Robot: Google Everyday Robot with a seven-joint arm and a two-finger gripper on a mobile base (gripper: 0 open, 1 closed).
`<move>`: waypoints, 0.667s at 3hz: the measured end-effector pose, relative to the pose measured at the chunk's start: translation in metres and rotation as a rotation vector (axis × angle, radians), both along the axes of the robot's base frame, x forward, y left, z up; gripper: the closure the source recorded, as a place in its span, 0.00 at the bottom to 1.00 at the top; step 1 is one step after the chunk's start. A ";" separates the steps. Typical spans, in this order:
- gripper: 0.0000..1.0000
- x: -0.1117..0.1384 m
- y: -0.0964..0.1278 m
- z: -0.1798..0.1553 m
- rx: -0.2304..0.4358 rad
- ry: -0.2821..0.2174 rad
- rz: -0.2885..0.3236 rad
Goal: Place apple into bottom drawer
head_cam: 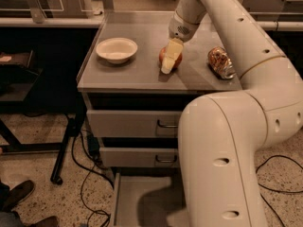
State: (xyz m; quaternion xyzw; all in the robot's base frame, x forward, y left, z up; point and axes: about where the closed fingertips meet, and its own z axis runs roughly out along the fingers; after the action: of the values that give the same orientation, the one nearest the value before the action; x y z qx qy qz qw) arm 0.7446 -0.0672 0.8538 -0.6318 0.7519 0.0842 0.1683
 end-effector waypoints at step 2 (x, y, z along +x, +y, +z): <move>0.00 0.010 -0.003 -0.008 0.024 -0.009 -0.026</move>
Offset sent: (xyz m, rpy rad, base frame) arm 0.0072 -0.0169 -0.0056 0.0245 0.0232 -0.0399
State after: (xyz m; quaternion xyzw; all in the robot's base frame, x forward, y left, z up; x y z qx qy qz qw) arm 0.7544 -0.0703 0.8461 -0.6204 0.7582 0.0880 0.1803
